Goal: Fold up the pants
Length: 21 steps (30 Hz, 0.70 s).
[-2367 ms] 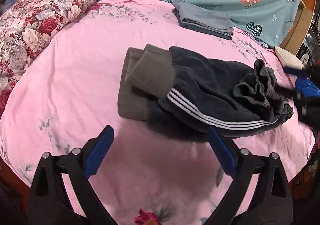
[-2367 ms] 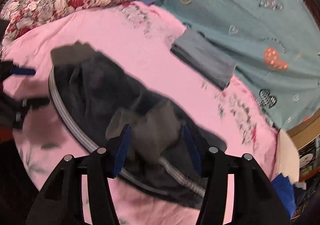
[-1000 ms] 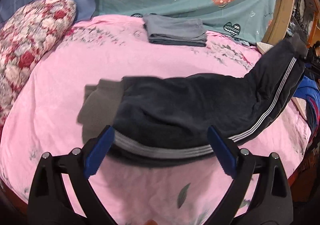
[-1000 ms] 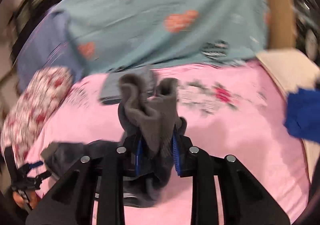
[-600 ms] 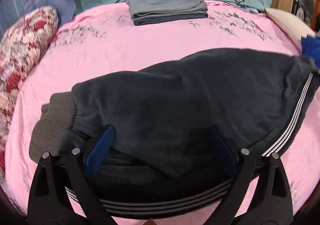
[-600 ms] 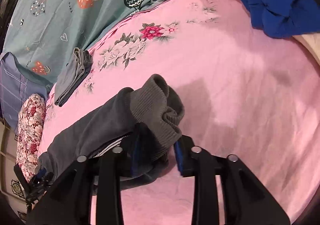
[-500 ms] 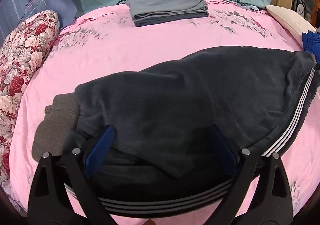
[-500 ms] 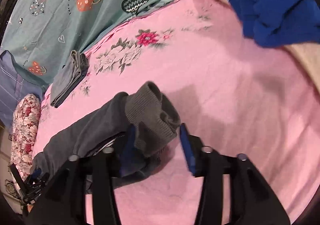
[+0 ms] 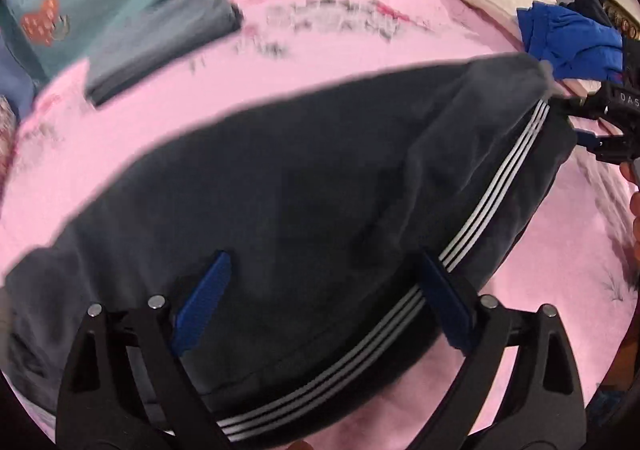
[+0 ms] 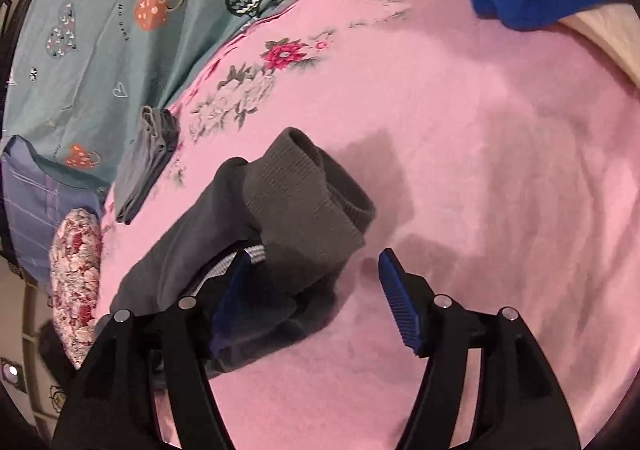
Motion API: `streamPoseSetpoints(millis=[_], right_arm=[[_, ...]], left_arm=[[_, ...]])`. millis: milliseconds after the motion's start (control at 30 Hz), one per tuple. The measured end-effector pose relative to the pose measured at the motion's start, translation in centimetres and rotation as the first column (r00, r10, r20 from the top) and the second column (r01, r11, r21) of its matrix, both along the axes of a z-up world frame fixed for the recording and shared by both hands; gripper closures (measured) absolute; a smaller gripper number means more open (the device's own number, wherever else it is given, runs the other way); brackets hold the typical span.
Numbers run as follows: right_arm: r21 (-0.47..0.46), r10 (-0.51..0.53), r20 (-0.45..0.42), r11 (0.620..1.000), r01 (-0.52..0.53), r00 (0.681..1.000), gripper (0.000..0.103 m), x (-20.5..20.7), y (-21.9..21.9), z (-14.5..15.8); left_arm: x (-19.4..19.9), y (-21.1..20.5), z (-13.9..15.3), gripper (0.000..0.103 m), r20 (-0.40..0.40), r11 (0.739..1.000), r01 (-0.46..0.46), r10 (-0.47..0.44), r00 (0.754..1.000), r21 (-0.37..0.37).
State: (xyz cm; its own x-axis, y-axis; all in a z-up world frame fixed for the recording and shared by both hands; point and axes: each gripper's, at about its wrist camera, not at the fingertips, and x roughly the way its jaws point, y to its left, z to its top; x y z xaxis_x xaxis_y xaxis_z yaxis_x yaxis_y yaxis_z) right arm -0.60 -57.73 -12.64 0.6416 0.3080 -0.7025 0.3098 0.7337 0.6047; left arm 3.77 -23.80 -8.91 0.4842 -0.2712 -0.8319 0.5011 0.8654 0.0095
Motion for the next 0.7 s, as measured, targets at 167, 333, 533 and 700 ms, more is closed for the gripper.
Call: streamPoseSetpoints(millis=[167,333,533,700], right_arm=[[-0.011,0.009,0.051,1.000,-0.009,0.999,0.076,0.8,1.0,0.9],[-0.308,0.223,0.169,0.937,-0.163,0.960,0.077,0.3,9.3,9.2],[-0.504,0.562,0.041,0.725,-0.469,0.826,0.080,2.6,24.9,10.8],[-0.605,0.676,-0.145,0.517,-0.606,0.722,0.080,4.1,34.7,5.1]], left_arm=[[-0.6,0.5,0.5,0.003,0.020,1.000,-0.014,0.014,1.000,0.002],[-0.9,3.2,2.4,0.005,0.072,0.997,-0.057,0.060,0.996,-0.050],[-1.0,11.5,5.8,0.005,0.128,0.962,-0.230,0.249,0.960,-0.149],[-0.6,18.4,5.8,0.005,0.109,0.910,-0.367,0.391,0.914,-0.190]])
